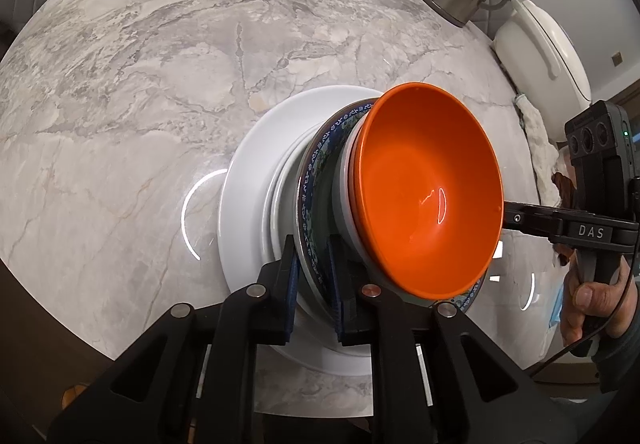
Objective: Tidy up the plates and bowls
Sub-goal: 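Lower the nested bowls onto the white plate stack, then open both grippers and withdraw them from the bowls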
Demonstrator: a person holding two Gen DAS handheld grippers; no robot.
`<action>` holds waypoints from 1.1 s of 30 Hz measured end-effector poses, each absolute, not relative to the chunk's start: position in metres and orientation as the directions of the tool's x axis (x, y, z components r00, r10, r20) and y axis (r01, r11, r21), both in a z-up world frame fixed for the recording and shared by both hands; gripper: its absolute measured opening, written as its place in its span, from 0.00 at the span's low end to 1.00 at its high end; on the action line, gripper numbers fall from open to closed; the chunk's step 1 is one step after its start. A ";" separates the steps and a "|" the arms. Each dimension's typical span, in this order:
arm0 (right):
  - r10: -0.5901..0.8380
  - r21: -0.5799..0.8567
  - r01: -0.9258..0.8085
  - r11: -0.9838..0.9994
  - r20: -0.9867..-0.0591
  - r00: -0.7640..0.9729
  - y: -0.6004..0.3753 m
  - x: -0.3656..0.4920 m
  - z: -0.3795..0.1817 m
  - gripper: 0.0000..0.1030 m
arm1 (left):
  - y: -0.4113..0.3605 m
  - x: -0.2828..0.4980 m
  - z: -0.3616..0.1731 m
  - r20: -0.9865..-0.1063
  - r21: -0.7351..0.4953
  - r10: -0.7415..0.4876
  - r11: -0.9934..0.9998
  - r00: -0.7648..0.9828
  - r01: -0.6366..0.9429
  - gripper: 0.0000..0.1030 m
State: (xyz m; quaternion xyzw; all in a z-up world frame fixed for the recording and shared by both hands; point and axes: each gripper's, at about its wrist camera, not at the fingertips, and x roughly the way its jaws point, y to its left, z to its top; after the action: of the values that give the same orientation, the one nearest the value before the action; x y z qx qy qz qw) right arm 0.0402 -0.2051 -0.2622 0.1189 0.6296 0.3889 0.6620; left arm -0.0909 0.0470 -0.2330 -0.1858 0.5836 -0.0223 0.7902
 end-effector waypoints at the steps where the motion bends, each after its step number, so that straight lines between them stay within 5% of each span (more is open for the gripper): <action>1: 0.664 0.645 -0.363 0.672 -0.742 -0.090 -0.206 0.040 -0.261 0.19 | 0.047 -0.092 -0.232 -0.913 -0.321 -0.252 0.929 0.321 -0.184 0.13; 4: 0.665 0.641 -0.359 0.679 -0.744 -0.071 -0.211 0.039 -0.257 0.24 | 0.048 -0.096 -0.226 -0.912 -0.309 -0.234 0.932 0.336 -0.188 0.18; 8: 0.666 0.634 -0.351 0.689 -0.745 -0.038 -0.218 0.038 -0.249 0.33 | 0.057 -0.104 -0.213 -0.912 -0.286 -0.196 0.934 0.360 -0.214 0.48; 11: 0.665 0.628 -0.342 0.699 -0.746 -0.011 -0.224 0.035 -0.242 0.47 | 0.066 -0.113 -0.198 -0.902 -0.285 -0.181 0.931 0.391 -0.226 0.65; 15: 0.655 0.610 -0.337 0.717 -0.755 0.029 -0.230 0.028 -0.231 0.69 | 0.074 -0.124 -0.176 -0.894 -0.253 -0.131 0.937 0.429 -0.240 0.73; 17: 0.645 0.597 -0.330 0.731 -0.762 0.050 -0.232 0.024 -0.225 0.79 | 0.078 -0.129 -0.168 -0.890 -0.256 -0.127 0.935 0.439 -0.248 0.92; 19: 0.640 0.592 -0.316 0.742 -0.765 0.071 -0.236 0.018 -0.219 0.89 | 0.079 -0.134 -0.163 -0.886 -0.251 -0.117 0.934 0.449 -0.253 0.99; 21: 0.634 0.585 -0.303 0.752 -0.768 0.091 -0.240 0.012 -0.212 1.00 | 0.075 -0.139 -0.158 -0.888 -0.236 -0.109 0.942 0.446 -0.240 0.99; 33: 0.641 0.543 -0.391 0.743 -0.746 0.182 -0.264 -0.029 -0.170 1.00 | 0.010 -0.193 -0.108 -0.851 -0.201 -0.038 0.945 0.523 -0.259 1.00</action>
State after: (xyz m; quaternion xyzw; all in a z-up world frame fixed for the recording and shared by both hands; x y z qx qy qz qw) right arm -0.0288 -0.2643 -0.1702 0.1153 0.5419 0.3395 0.7601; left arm -0.1929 0.0104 -0.1076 -0.1533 0.4840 0.0642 0.8591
